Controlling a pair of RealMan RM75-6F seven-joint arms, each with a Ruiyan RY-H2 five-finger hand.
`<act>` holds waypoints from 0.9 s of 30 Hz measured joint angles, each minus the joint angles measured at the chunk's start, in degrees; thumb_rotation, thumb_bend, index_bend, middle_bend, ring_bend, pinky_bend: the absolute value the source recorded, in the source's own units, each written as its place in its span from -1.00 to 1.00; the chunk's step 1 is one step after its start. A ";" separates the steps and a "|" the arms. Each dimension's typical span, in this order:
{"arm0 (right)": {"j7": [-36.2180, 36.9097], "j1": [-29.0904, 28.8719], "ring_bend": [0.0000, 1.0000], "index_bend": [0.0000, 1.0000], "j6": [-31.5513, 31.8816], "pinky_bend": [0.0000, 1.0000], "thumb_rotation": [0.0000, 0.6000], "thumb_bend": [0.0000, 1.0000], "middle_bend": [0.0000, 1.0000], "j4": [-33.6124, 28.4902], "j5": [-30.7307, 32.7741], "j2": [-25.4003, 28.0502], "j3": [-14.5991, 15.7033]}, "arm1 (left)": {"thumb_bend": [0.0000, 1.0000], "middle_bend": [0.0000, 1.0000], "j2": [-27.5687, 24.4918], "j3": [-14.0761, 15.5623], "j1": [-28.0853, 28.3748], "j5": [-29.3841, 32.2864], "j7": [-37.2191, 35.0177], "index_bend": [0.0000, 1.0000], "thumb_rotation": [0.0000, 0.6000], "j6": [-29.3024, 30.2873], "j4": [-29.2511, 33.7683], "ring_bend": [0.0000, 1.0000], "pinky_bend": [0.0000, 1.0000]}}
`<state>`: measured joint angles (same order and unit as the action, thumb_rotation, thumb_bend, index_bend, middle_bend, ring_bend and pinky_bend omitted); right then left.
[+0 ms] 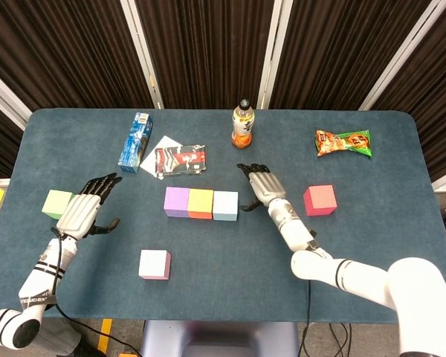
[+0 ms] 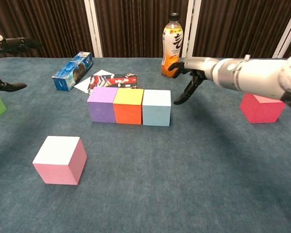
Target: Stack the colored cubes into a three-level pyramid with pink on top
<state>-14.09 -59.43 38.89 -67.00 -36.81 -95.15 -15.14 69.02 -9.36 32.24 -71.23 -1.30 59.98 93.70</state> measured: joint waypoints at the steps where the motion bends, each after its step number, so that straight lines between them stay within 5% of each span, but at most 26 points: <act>1: -0.05 -0.40 -0.94 -0.69 -0.21 -0.85 1.00 -0.46 -0.57 0.94 0.15 -0.75 -0.10 | -0.30 -1.00 -0.01 0.04 -0.10 0.05 -0.07 -1.00 1.00 0.02 -0.13 -1.00 -0.88; 9: -0.72 -3.24 -0.94 -0.69 -1.42 -0.85 1.00 -0.46 -0.57 6.34 0.89 -5.14 -1.29 | -0.31 -1.00 -0.05 0.32 -0.73 0.06 -0.73 -1.00 1.00 0.22 -0.95 -1.00 -0.88; 16: -1.03 -2.29 -0.94 -0.68 -0.43 -0.84 1.00 -0.46 -0.57 3.43 0.31 -2.99 -1.12 | -0.31 -1.00 -0.32 0.68 -1.43 0.26 -0.53 -1.00 1.00 0.57 -1.98 -1.00 -0.88; 22: 0.80 1.95 -0.92 -0.61 3.57 -0.76 1.00 -0.46 -0.57 -8.95 -4.70 5.33 -0.95 | -0.30 -1.00 -0.72 1.22 -2.68 2.80 2.15 -1.00 1.00 1.04 -4.80 -1.00 -0.87; 27: 3.98 8.74 -0.92 -0.59 9.31 -0.76 1.00 -0.46 -0.57 -24.70 -12.23 18.66 -0.67 | -0.20 -1.00 -0.98 1.48 -3.72 6.19 4.77 -1.00 1.00 1.04 -8.69 -1.00 -0.82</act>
<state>-10.11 -50.69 48.20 -91.69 -49.03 -76.49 -15.82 68.03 -7.88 28.52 -65.03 3.47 61.02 85.00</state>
